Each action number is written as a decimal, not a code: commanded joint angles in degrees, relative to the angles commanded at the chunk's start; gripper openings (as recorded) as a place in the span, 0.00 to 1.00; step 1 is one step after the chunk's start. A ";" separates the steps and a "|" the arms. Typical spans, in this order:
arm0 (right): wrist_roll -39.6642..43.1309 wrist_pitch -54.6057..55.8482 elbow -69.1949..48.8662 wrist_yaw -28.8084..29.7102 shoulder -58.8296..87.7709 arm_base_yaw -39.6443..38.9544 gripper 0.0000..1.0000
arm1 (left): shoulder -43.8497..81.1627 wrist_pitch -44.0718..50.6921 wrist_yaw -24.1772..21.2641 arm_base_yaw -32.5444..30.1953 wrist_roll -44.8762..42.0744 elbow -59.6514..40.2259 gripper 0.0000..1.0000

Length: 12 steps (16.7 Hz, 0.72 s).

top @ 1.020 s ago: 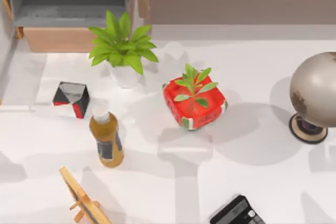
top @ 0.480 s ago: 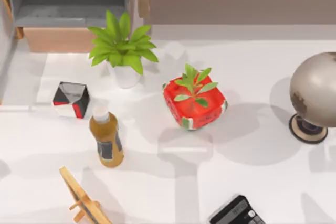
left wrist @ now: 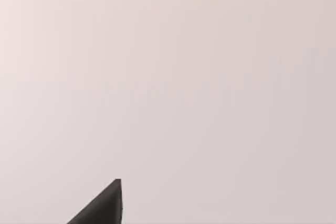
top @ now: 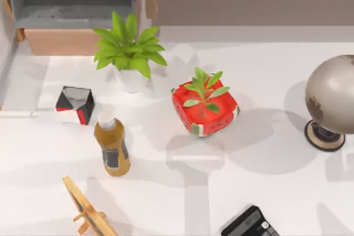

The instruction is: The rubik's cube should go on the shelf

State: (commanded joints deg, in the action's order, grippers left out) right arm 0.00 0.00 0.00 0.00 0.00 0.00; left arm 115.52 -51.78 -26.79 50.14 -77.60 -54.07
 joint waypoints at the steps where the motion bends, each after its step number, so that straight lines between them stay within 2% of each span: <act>1: 0.00 0.00 0.00 0.00 0.00 0.00 1.00 | 0.34 5.51 1.83 -0.22 2.27 -4.35 1.00; 6: 0.00 0.00 0.00 0.00 0.00 0.00 1.00 | 3.21 35.95 10.10 -4.09 14.93 -27.64 1.00; 12: 0.00 0.00 0.00 0.00 0.00 0.00 1.00 | 9.54 75.24 17.15 -13.27 31.32 -54.11 1.00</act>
State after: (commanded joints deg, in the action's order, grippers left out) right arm 0.00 0.00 0.00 0.00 0.00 0.00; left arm 125.06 23.45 -9.63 36.87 -46.28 -108.18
